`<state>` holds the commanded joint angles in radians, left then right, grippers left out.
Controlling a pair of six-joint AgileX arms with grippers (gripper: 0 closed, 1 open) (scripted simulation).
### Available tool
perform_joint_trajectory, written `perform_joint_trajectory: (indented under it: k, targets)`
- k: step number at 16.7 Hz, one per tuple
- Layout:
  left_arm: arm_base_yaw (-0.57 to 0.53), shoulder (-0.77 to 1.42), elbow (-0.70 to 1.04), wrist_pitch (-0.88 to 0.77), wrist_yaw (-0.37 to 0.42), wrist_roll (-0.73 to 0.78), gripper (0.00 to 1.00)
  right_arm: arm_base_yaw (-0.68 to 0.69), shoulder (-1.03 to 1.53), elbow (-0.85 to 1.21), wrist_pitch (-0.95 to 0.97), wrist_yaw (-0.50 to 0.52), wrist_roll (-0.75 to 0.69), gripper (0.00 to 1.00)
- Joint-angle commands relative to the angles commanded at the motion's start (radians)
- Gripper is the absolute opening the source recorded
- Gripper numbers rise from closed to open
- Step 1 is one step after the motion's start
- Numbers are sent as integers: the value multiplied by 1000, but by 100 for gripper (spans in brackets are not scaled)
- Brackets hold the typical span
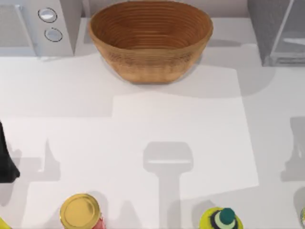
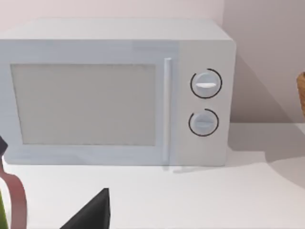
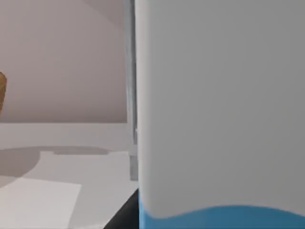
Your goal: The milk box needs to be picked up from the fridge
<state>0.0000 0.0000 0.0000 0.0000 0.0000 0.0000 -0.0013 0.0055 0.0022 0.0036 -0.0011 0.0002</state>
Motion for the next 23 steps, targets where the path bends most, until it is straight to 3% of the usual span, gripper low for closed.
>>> perform_joint_trajectory:
  k: [6, 10, 23]
  targets:
    - [0, 0, 0, 0, 0, 0, 100, -1, -1, 0, -1, 0, 2, 0]
    - [0, 0, 0, 0, 0, 0, 100, 62, 104, 10, 105, -5, 2, 0]
    - [0, 0, 0, 0, 0, 0, 100, 541, 1178, 70, 1093, -20, 22, 0]
